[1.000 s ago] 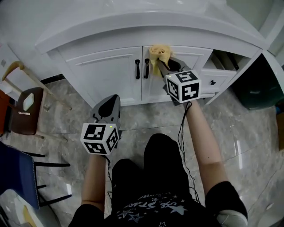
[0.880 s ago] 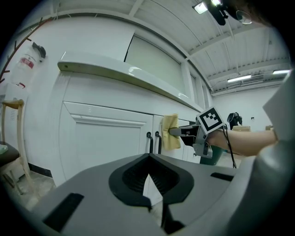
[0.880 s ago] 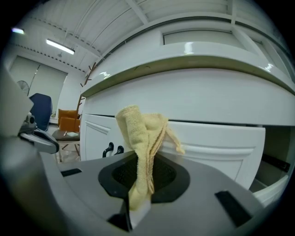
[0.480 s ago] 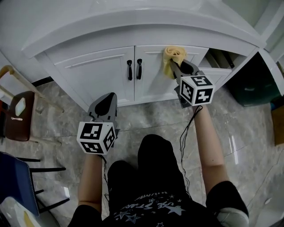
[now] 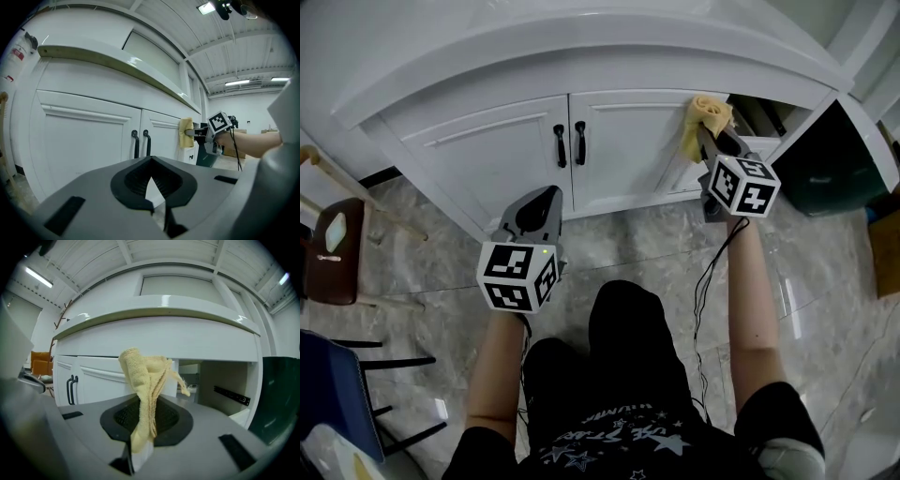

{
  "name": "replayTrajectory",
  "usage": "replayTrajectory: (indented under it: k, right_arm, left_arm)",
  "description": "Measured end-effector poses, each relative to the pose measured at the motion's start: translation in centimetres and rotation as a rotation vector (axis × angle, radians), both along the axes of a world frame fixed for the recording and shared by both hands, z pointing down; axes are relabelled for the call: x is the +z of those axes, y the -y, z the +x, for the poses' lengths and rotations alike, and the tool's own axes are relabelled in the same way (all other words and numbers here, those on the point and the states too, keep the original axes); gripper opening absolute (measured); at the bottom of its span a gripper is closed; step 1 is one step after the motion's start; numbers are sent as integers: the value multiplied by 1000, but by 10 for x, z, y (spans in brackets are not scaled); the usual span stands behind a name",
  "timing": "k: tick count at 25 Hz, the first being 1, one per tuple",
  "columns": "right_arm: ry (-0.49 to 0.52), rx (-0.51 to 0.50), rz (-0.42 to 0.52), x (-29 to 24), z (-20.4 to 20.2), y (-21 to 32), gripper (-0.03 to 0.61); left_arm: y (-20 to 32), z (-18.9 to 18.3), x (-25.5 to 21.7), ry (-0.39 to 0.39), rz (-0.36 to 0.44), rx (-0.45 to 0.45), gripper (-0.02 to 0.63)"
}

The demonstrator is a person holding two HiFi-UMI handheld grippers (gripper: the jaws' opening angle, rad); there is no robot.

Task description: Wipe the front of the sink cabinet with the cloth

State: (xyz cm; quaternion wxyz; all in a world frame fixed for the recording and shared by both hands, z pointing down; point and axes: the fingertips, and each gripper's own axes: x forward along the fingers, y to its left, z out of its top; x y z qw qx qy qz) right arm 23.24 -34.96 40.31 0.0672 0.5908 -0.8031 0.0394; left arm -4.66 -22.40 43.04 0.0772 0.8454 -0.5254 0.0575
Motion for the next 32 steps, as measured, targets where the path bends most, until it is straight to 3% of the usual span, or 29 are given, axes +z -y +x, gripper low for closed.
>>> replayTrajectory:
  k: [6,9,13,21,26,32]
  right_arm:
    - [32,83,-10,5,31,-4,61]
    - [43,78,3,3,28,-13,60]
    - [39,-48,21,5,-23,-33,60]
    - [28,-292,-41,48,-158,-58,61]
    - [32,-310,-54,61,-198,-53,61]
    - [54,-268,-74,68,-191,-36,61]
  left_arm:
    - [3,17,-4,-19,3,37,15]
    - [2,17,-1,-43,-10,31,15]
    - [-1,12,4,-81,-28,12,15]
    - [-4,-6,13,-32,-30,-4,15]
    - [-8,-19,16,-34,-35,-16,15]
    - [-10,-20,21,-19,-50,-10,15]
